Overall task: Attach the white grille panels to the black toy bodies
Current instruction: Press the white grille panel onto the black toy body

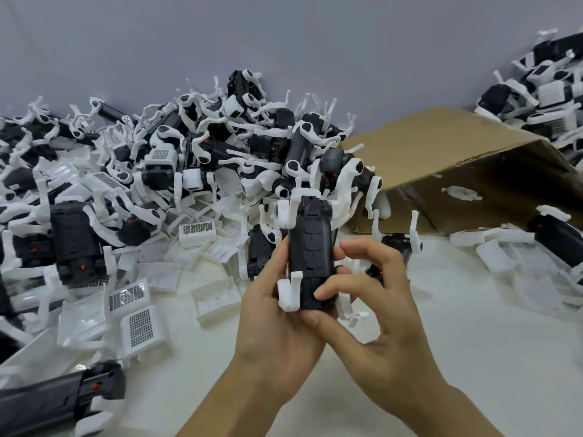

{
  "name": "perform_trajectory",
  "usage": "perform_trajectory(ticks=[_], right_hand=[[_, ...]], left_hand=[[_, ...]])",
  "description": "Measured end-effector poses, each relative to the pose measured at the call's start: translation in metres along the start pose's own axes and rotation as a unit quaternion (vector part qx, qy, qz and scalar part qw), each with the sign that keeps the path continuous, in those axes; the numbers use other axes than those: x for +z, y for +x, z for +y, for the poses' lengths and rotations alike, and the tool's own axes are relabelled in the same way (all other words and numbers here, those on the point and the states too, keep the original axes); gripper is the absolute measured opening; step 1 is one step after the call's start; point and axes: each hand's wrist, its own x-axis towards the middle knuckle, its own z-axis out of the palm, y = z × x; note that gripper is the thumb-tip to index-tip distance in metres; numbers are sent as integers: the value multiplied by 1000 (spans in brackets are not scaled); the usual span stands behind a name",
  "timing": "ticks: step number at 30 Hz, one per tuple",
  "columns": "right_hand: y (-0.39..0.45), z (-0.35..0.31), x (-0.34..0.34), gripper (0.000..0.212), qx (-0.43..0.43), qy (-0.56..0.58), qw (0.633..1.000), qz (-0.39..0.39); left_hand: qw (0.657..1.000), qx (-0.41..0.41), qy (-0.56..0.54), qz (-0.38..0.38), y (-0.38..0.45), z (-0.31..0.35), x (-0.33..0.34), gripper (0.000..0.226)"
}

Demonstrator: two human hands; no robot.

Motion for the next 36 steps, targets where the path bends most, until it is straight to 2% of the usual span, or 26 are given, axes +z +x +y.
perform_trajectory(ticks=[8,14,20,26,31,36], right_hand=[[0,1,2,15,-9,12,1000,16],[-2,1,4,26,-7,-5,999,43],[-1,0,2,34,13,14,1000,10],[-3,0,4,29,21,22,1000,0],[-3,0,4,24,14,21,1000,10],[-3,-1,5,23,20,18,1000,14]], left_hand=[[1000,10,-12,-9,1,-1,-3,52],[1000,12,7,-11,3,1,-5,54],[1000,25,18,-1,1,0,-7,52],[1000,28,10,-9,1,1,-5,49],[999,29,-4,-30,0,2,-3,55],[999,14,-31,-18,0,3,-1,50]])
